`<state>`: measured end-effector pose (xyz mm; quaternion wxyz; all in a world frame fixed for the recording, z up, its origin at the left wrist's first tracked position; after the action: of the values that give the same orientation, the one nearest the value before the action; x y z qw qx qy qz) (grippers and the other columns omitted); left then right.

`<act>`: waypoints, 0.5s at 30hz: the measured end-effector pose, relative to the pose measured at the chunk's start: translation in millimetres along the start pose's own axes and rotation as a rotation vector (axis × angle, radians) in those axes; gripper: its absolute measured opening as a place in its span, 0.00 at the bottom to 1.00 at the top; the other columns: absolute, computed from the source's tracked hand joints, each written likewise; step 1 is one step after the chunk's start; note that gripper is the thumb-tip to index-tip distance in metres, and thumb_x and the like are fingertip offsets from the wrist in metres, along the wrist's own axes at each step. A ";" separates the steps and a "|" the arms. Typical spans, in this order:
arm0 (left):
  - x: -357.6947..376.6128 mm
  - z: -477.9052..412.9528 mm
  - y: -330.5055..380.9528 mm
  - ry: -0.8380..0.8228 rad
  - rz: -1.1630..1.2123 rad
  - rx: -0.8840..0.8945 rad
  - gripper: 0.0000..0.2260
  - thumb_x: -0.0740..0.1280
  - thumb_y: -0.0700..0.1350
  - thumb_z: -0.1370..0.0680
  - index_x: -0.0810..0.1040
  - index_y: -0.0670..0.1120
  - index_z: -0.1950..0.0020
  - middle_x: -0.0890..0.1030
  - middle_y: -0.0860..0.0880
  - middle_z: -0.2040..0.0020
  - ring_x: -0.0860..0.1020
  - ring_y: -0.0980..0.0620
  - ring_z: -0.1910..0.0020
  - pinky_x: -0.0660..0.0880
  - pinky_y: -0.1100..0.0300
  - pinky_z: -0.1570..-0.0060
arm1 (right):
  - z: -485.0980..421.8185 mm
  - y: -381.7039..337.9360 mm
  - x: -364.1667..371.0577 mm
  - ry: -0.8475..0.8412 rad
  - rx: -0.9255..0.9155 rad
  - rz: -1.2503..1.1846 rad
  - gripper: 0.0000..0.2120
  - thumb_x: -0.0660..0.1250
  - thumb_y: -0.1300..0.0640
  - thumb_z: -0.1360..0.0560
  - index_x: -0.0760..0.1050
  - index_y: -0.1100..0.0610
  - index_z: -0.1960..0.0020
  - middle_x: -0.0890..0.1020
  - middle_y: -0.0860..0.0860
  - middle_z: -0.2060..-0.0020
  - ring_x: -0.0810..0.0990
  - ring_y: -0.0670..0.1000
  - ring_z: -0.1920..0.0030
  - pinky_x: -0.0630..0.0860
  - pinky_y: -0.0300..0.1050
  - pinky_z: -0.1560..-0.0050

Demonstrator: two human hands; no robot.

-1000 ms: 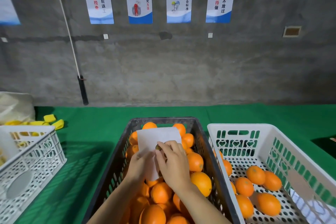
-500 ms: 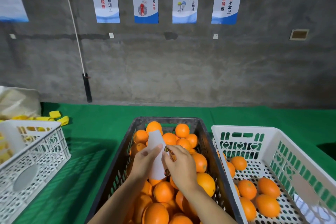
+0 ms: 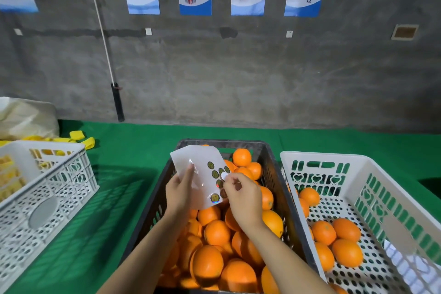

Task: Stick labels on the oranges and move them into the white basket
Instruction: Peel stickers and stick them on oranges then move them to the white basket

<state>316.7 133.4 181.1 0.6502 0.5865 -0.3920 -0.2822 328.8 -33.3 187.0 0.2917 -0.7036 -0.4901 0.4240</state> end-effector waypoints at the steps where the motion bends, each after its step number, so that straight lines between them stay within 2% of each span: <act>1: -0.9 -2.3 0.8 0.024 0.040 -0.026 0.15 0.70 0.57 0.22 0.83 0.44 0.52 0.86 0.45 0.57 0.85 0.46 0.57 0.81 0.53 0.61 | 0.8 -0.1 0.2 -0.044 0.015 -0.004 0.08 0.67 0.59 0.22 0.79 0.57 0.59 0.80 0.53 0.66 0.77 0.56 0.63 0.74 0.58 0.62; 3: -3.1 -6.4 1.1 0.064 0.127 -0.092 0.14 0.69 0.56 0.22 0.82 0.45 0.50 0.85 0.44 0.52 0.84 0.43 0.53 0.82 0.47 0.53 | 3.3 -0.4 5.0 -0.238 0.057 0.003 0.06 0.69 0.60 0.24 0.81 0.57 0.59 0.83 0.51 0.62 0.80 0.53 0.58 0.76 0.56 0.56; 4: -4.1 -8.5 0.6 0.089 0.160 -0.124 0.14 0.69 0.56 0.22 0.81 0.46 0.47 0.85 0.44 0.50 0.83 0.42 0.51 0.81 0.46 0.51 | 5.8 -0.8 9.3 -0.372 0.075 0.023 0.05 0.70 0.59 0.25 0.82 0.58 0.59 0.84 0.51 0.61 0.80 0.51 0.56 0.77 0.55 0.53; 6: -7.9 -12.6 -0.8 0.143 0.201 -0.168 0.17 0.69 0.57 0.22 0.79 0.47 0.42 0.84 0.44 0.49 0.82 0.41 0.51 0.81 0.47 0.54 | 11.8 -1.2 18.6 -0.606 0.076 0.107 0.08 0.72 0.56 0.26 0.82 0.59 0.60 0.84 0.52 0.60 0.81 0.52 0.54 0.77 0.54 0.52; 7: -9.6 -14.6 -1.8 0.165 0.217 -0.182 0.18 0.68 0.58 0.23 0.79 0.46 0.40 0.83 0.44 0.49 0.82 0.41 0.51 0.80 0.49 0.56 | 14.0 -0.8 22.1 -0.667 0.061 0.152 0.08 0.72 0.54 0.26 0.82 0.59 0.59 0.84 0.52 0.59 0.81 0.51 0.54 0.77 0.53 0.53; 10: -11.8 -18.2 -5.1 0.194 0.267 -0.225 0.21 0.68 0.58 0.22 0.78 0.44 0.37 0.83 0.42 0.47 0.82 0.40 0.50 0.79 0.50 0.56 | 17.5 1.3 25.6 -0.708 0.009 0.225 0.06 0.73 0.53 0.26 0.85 0.56 0.56 0.86 0.49 0.58 0.82 0.47 0.54 0.78 0.51 0.53; 13: -9.4 -17.8 -6.0 0.160 0.308 -0.249 0.22 0.69 0.57 0.22 0.76 0.44 0.34 0.82 0.41 0.43 0.82 0.38 0.47 0.79 0.41 0.45 | 22.3 5.1 28.1 -0.769 -0.064 0.317 0.06 0.71 0.55 0.26 0.85 0.55 0.53 0.86 0.48 0.54 0.81 0.46 0.52 0.78 0.50 0.51; 15: -8.4 -17.7 -6.7 0.137 0.323 -0.251 0.22 0.68 0.57 0.22 0.76 0.45 0.33 0.82 0.40 0.43 0.82 0.37 0.47 0.79 0.38 0.43 | 25.4 5.5 31.1 -0.817 -0.092 0.336 0.07 0.70 0.55 0.25 0.86 0.55 0.52 0.86 0.48 0.52 0.81 0.46 0.51 0.79 0.50 0.50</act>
<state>327.7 148.9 172.9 0.7801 0.4483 -0.3974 -0.1805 313.7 -6.3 160.8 -0.0305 -0.5605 -0.4622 0.6865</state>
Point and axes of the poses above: each hand's wrist, its own z-axis away from the middle knuckle, its own x-axis out of the palm, y = z × x, the point moved 2 cm from there along -z, towards the middle knuckle
